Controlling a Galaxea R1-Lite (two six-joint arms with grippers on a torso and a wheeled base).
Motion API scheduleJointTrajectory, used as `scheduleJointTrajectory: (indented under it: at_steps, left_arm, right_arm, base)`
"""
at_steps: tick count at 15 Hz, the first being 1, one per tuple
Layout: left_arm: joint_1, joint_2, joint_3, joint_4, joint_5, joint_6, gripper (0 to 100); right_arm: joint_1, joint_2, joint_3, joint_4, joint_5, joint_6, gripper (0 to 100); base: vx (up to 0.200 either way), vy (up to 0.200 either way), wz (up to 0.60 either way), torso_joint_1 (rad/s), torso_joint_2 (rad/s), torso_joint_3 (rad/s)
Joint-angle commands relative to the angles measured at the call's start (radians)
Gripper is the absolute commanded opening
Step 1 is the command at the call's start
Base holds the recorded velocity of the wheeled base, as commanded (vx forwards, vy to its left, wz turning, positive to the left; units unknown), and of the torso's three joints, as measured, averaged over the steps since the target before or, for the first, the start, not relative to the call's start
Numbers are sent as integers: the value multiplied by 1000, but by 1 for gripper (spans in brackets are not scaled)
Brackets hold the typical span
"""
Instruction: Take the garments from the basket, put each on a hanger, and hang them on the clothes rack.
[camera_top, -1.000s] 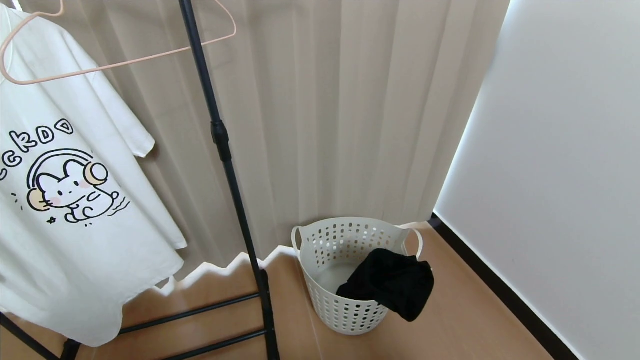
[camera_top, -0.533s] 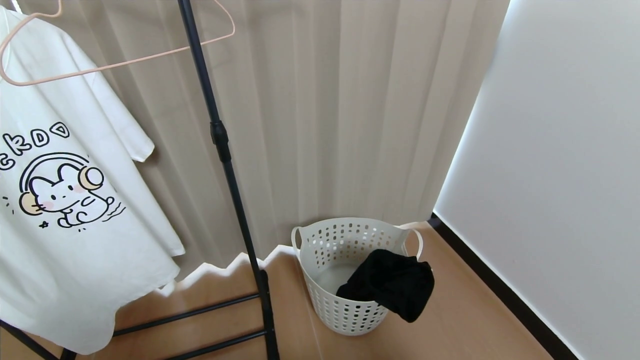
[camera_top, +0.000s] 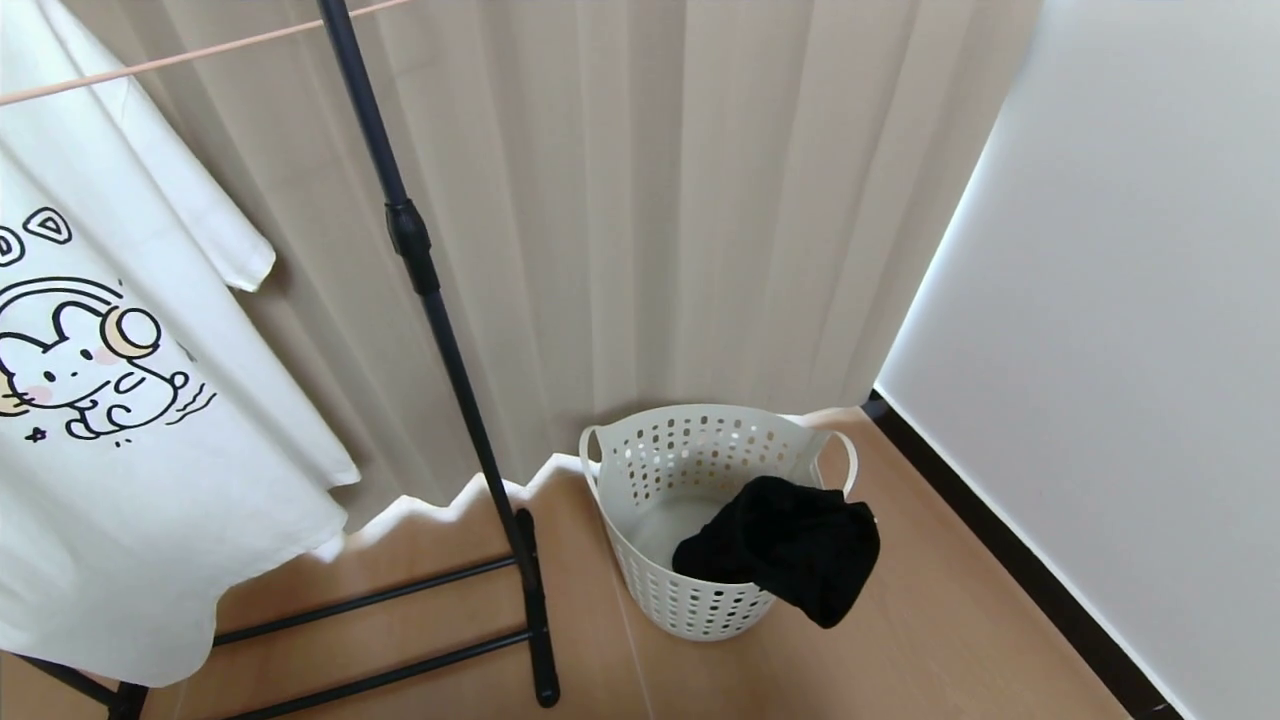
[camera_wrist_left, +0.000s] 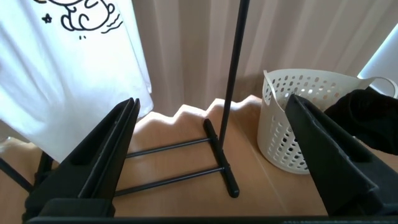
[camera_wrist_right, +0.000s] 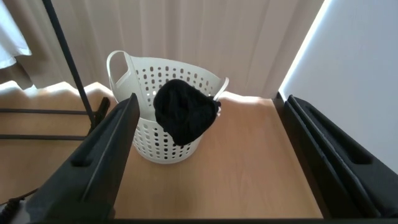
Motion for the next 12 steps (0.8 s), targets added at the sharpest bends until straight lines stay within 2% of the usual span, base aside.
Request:
scheduleJointTrajectory:
  at_steps: [1,12]
  left_arm:
    - [0,1,0,-1,1,-2,100]
    - [0,1,0,-1,1,-5,100]
  right_arm:
    - [0,0,0,-1,-1,1,100]
    - [0,0,0,-1,-1,-4,100]
  base:
    - [0,0,0,2,2,-198]
    - [0,0,0,5,3,-198]
